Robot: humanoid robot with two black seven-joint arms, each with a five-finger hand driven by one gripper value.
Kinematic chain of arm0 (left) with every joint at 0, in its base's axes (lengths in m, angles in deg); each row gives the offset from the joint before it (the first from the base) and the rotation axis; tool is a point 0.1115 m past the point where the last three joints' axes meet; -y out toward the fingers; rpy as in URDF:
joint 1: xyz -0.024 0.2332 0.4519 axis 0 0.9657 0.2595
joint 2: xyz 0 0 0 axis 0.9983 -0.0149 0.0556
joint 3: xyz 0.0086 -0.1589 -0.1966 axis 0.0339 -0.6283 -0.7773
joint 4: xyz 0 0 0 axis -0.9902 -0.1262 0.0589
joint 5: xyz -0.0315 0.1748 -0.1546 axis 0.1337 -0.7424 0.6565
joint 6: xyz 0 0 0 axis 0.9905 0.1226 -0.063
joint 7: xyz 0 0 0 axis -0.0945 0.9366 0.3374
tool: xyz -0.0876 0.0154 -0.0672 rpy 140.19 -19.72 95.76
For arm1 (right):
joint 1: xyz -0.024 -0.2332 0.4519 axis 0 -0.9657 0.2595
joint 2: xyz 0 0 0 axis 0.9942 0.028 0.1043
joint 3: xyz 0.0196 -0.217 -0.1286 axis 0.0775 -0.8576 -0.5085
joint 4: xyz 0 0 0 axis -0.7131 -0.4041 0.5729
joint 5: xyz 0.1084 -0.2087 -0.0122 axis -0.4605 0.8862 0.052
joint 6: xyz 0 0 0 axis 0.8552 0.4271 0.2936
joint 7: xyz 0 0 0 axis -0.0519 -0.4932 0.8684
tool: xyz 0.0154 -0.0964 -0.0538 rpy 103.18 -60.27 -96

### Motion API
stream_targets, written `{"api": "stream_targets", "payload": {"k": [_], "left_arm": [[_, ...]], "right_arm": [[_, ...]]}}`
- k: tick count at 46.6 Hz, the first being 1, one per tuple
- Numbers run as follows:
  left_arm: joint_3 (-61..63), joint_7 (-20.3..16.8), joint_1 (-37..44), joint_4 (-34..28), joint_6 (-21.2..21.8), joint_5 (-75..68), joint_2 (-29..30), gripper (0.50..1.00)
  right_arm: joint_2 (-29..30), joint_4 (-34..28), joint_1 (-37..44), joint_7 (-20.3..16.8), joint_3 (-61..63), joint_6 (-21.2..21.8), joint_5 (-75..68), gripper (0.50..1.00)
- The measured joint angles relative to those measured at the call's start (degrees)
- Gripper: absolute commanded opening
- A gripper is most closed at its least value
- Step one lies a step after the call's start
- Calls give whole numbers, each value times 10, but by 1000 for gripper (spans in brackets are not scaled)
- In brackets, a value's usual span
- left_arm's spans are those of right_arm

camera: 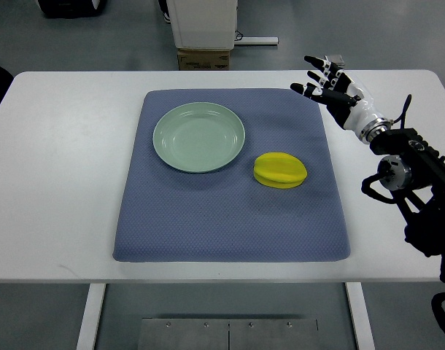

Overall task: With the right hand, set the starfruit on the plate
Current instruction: 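Move the right hand over the yellow starfruit and lower it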

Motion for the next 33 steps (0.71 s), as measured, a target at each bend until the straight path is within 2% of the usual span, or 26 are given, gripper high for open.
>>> {"api": "stream_targets", "payload": {"k": [20, 33], "left_arm": [[0, 0, 0, 0, 0, 0, 0, 1000], [0, 0, 0, 0, 0, 0, 0, 1000]], "right_arm": [[-37, -75, 3, 0, -80, 38, 126, 993], [-52, -81, 21, 8, -155, 38, 150, 991]]}}
